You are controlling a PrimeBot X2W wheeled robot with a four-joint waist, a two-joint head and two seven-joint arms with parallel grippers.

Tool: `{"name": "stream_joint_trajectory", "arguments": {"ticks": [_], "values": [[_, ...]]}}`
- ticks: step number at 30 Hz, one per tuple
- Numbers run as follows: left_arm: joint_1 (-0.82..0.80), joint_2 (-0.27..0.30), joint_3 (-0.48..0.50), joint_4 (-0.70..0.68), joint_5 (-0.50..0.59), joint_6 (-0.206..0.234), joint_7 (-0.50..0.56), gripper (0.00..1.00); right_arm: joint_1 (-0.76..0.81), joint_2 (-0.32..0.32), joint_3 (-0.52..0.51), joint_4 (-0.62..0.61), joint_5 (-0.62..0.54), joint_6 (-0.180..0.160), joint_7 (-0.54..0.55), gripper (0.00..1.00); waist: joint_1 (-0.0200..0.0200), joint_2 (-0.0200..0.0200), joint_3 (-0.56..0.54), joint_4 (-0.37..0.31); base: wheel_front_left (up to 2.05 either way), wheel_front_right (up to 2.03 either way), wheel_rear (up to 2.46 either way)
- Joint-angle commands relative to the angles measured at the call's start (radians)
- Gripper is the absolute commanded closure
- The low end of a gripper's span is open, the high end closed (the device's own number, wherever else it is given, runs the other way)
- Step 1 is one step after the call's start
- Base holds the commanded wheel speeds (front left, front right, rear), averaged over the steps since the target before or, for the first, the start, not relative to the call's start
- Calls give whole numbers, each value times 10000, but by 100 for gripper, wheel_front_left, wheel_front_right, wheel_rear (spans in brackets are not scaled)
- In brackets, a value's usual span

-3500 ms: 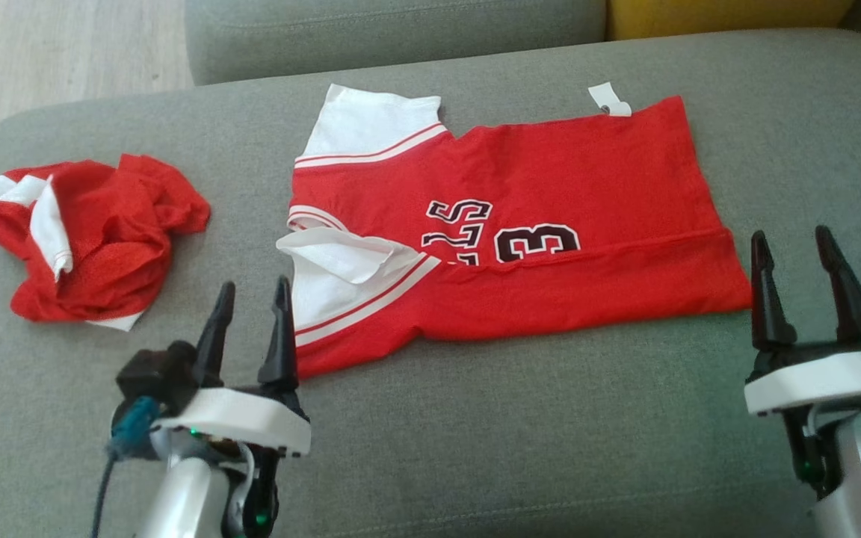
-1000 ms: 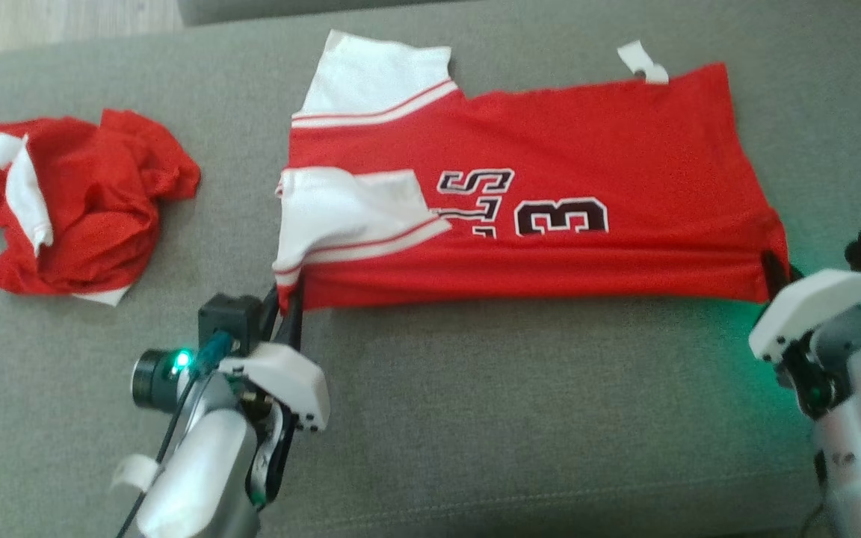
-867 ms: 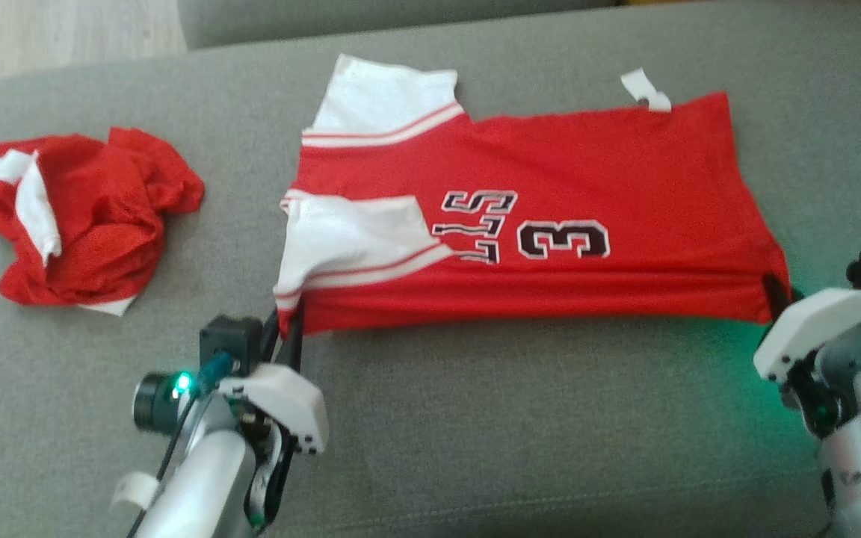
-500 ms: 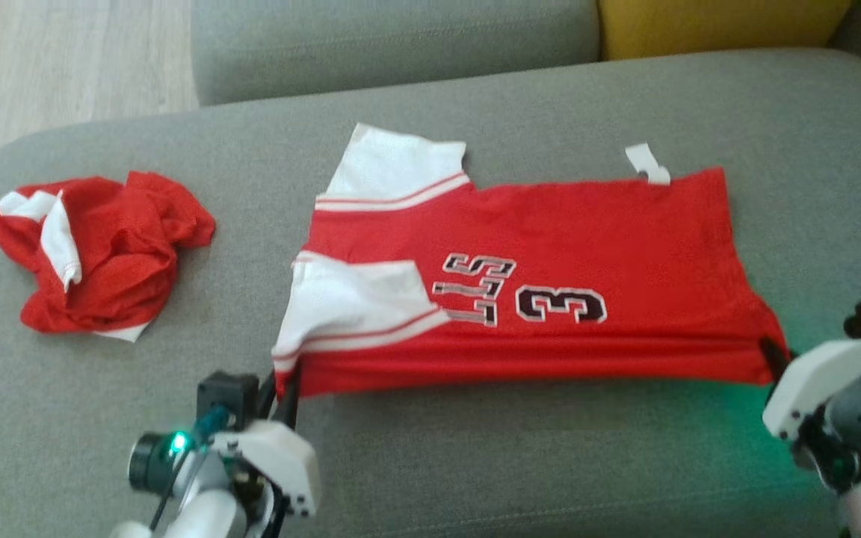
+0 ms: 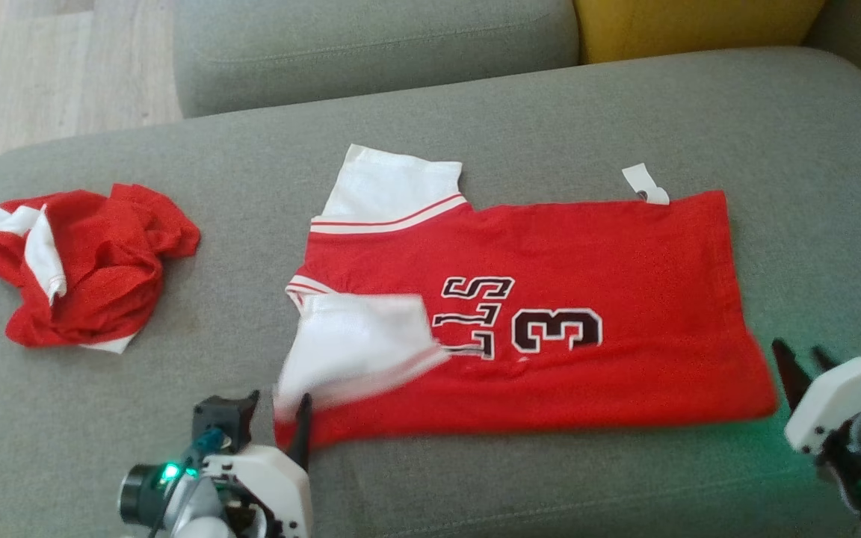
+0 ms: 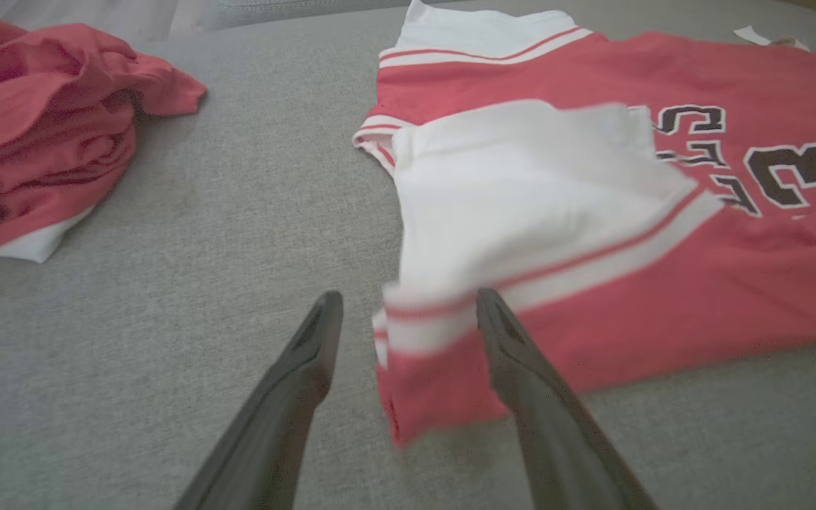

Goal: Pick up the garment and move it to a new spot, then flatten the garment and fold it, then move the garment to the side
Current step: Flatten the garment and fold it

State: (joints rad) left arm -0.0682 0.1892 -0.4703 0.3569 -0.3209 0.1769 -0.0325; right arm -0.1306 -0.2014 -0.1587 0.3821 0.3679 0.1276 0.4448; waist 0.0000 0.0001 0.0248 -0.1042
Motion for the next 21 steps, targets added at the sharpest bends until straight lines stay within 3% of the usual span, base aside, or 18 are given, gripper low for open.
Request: {"name": "stream_joint_trajectory", "arguments": {"ticks": [1, 8, 12, 17, 21], "values": [[-497, 278, 470, -282, -17, 126, -134, 0, -280, -184, -19, -531, -198, 31, -286, 0, 0, -1, 70, -46, 0, 0, 0], [-1257, 372, 898, -570, -19, 343, -779, 0, -886, -34, -123, -1010, -853, 31, -1540, 0, 0, -1, 583, -161, 0, 0, 0], [-2192, 491, 1019, -878, 55, 205, -985, 0, -1544, -92, 91, -1192, -1112, 31, -2314, 0, 0, -1, 1118, -247, 0, 0, 0], [-4083, 737, 845, -919, 156, -508, -423, 0, -2663, -161, 494, -1262, -1283, 31, -2992, 0, 0, -1, 1953, -437, 0, 0, 0], [-5993, 1024, 428, -241, 206, -1584, 736, 0, -3665, -270, 1011, -1183, -1351, 31, -3237, 0, 0, -1, 2653, -714, 0, 0, 0]]}}
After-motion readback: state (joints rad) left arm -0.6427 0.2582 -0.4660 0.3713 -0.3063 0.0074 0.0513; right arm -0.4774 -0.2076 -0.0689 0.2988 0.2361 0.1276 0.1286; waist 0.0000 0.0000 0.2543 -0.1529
